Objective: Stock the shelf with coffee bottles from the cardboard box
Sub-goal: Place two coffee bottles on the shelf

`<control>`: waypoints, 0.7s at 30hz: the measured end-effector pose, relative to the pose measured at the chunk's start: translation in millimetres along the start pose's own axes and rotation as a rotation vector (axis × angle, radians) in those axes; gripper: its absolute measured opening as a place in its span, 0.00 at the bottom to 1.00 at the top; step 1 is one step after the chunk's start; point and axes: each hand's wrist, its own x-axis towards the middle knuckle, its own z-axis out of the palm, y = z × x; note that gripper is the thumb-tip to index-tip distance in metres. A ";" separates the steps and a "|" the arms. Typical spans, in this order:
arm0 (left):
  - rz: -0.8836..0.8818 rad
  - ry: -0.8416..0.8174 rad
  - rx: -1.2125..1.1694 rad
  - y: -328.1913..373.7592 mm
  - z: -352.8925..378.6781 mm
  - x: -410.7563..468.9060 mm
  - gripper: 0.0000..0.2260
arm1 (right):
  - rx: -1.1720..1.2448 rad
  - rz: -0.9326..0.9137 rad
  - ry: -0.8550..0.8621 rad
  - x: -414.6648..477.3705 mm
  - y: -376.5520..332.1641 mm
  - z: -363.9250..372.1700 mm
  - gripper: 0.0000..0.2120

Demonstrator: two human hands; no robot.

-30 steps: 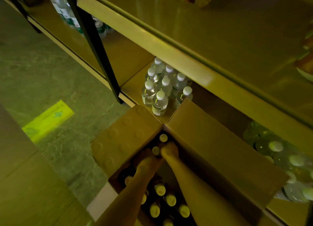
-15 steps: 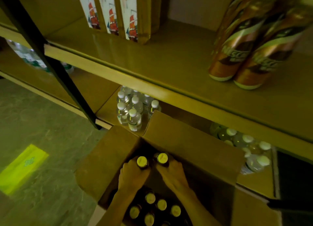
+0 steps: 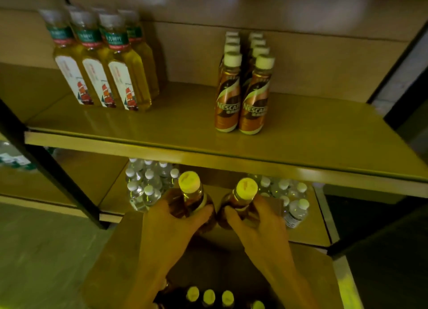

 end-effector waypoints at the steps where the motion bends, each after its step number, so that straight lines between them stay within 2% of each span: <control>1: 0.037 -0.022 -0.040 13.6 -2.6 0.8 0.17 | 0.001 -0.027 0.030 0.1 -11.0 -9.0 0.15; 5: 0.187 -0.103 -0.168 67.6 -8.0 11.6 0.16 | -0.021 -0.128 0.162 5.1 -54.6 -43.6 0.14; 11: 0.312 -0.205 -0.187 124.8 -11.8 44.1 0.18 | -0.084 -0.180 0.260 35.2 -104.5 -76.7 0.17; 21: 0.304 -0.136 -0.135 128.8 13.8 100.9 0.13 | -0.122 -0.115 0.206 94.9 -116.6 -77.8 0.13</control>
